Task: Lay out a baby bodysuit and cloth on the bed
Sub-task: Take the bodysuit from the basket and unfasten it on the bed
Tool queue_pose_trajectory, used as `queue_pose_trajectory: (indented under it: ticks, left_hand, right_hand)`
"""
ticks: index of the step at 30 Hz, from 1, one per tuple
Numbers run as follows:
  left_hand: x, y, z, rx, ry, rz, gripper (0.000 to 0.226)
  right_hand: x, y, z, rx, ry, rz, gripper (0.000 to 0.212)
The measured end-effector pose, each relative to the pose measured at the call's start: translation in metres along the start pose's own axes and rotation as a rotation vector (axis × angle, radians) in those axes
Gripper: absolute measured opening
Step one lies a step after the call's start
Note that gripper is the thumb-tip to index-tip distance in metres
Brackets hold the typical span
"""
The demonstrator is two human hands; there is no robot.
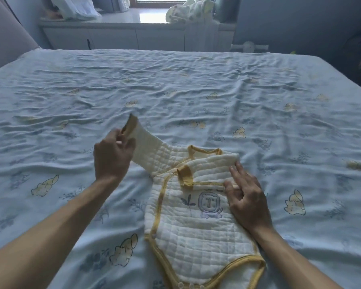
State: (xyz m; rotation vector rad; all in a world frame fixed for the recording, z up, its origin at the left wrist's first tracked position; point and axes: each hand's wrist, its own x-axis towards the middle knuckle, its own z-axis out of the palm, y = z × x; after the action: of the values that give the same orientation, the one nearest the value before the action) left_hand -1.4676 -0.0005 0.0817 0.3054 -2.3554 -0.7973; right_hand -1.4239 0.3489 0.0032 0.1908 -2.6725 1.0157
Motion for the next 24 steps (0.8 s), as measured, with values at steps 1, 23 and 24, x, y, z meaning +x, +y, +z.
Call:
queue_pose_trajectory:
  ticks: [1,23,24]
  left_hand:
    - [0.0,-0.014,0.0,0.034,-0.008,-0.05,0.022]
    - [-0.046,0.013,0.018,-0.227,-0.736,0.154,0.062]
    - [-0.05,0.01,0.02,-0.228,-0.745,0.143,0.061]
  right_hand:
    - [0.0,0.001,0.002,-0.008,0.013,-0.007,0.055]
    - [0.025,-0.064,-0.01,-0.223,-0.25,-0.392,0.061]
    - [0.028,-0.073,-0.007,-0.232,-0.344,-0.446,0.06]
